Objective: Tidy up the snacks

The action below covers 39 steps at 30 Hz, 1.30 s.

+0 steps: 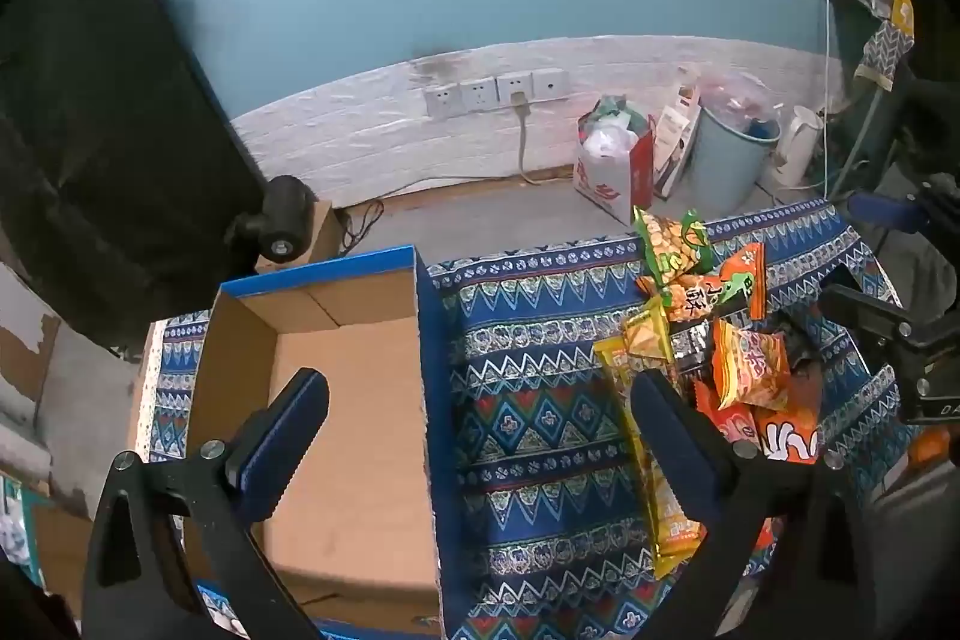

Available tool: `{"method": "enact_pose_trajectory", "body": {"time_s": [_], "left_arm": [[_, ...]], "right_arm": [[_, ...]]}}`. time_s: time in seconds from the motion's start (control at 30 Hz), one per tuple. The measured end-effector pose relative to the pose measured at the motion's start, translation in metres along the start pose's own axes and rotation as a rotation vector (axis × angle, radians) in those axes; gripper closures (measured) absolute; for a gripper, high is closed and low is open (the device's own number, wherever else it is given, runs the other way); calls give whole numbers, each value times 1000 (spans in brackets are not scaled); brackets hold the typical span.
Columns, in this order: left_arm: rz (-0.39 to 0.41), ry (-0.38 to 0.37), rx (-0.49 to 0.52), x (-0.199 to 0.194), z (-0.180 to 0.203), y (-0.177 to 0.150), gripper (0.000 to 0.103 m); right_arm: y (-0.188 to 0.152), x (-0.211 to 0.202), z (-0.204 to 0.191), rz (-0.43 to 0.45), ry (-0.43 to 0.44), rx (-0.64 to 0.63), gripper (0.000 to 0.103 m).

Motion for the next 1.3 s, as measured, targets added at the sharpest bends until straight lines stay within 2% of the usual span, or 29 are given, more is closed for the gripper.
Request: {"method": "enact_pose_trajectory", "body": {"time_s": [0.6,1.3], "left_arm": [[-23,5,-7,2,-4,-6,1],[-12,12,-7,-2,-8,-4,1]], "right_arm": [[1,-1,-9,1,16,-30,19],[1,-3,-16,1,21,-46,19]]}}
Point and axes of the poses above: each gripper's, at about its wrist camera, not at the fingertips, and x roughly the way its jaws point, z to its right, y to its top, the point moved 8 cm from there along x, roughly the way its jaws point, and after that the axes turned 10 degrees about -y, right-handed, at the moved point
